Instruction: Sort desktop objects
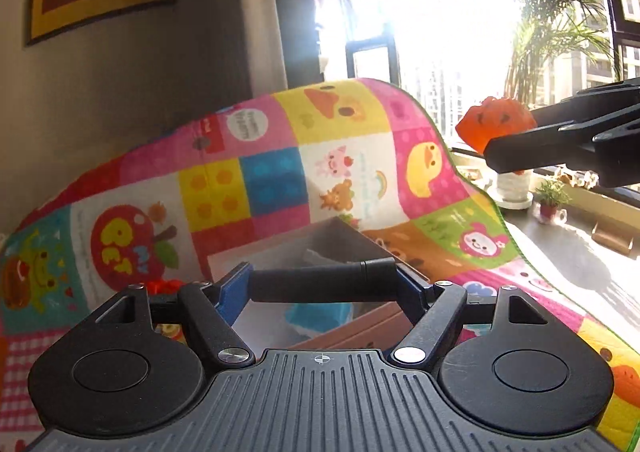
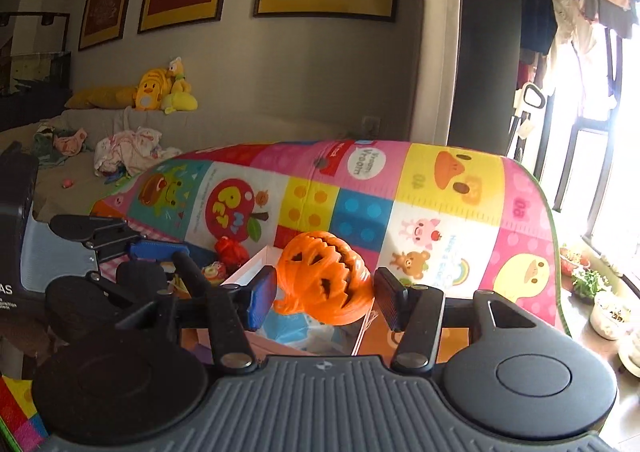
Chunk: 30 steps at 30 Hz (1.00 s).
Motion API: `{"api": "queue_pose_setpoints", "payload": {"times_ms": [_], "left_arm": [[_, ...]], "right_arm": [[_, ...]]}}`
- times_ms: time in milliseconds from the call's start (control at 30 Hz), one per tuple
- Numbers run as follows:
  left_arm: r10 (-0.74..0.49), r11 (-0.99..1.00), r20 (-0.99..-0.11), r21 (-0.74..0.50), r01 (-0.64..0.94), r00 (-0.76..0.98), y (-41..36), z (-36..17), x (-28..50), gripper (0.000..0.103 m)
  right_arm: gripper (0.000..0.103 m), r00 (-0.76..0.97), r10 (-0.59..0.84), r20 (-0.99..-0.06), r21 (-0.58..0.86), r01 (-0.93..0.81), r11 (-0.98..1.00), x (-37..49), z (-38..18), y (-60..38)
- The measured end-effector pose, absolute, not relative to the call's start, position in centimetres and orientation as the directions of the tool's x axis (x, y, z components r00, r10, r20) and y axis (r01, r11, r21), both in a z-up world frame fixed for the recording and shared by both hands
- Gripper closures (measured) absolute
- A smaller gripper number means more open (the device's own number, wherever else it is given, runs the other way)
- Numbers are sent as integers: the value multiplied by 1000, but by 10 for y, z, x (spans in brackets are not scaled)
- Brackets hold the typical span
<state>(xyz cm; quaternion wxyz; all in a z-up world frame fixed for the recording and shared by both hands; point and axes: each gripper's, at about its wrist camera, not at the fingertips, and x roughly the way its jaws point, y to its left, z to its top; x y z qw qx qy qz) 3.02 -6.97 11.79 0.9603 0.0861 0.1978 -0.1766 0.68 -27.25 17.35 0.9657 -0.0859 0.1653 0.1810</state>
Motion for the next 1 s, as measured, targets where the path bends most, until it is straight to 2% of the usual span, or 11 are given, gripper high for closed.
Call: {"api": "queue_pose_setpoints", "payload": {"times_ms": [333, 400, 500, 633, 767, 933, 1000], "left_arm": [[-352, 919, -528, -36, 394, 773, -110, 62, 119, 22], [-365, 913, -543, -50, 405, 756, -110, 55, 123, 16], [-365, 915, -515, -47, 400, 775, -95, 58, 105, 8], [-295, 944, -484, -12, 331, 824, -64, 61, 73, 7], [-232, 969, -514, -50, 241, 826, -28, 54, 57, 7], [-191, 981, -554, -87, 172, 811, 5, 41, 42, 6], [-170, 985, -561, -91, 143, 810, 17, 37, 37, 5]], "right_arm": [[49, 855, 267, -444, -62, -327, 943, 76, 155, -269], [49, 844, 265, -466, -51, -324, 945, 86, 149, -268], [49, 821, 277, -499, -19, -330, 944, 98, 140, -268], [49, 765, 316, -561, 46, -353, 935, 115, 125, -261], [49, 709, 332, -622, 92, -355, 930, 131, 103, -247], [49, 675, 286, -680, 60, -338, 939, 147, 79, -233], [39, 663, 272, -697, 53, -331, 942, 150, 75, -232]]}}
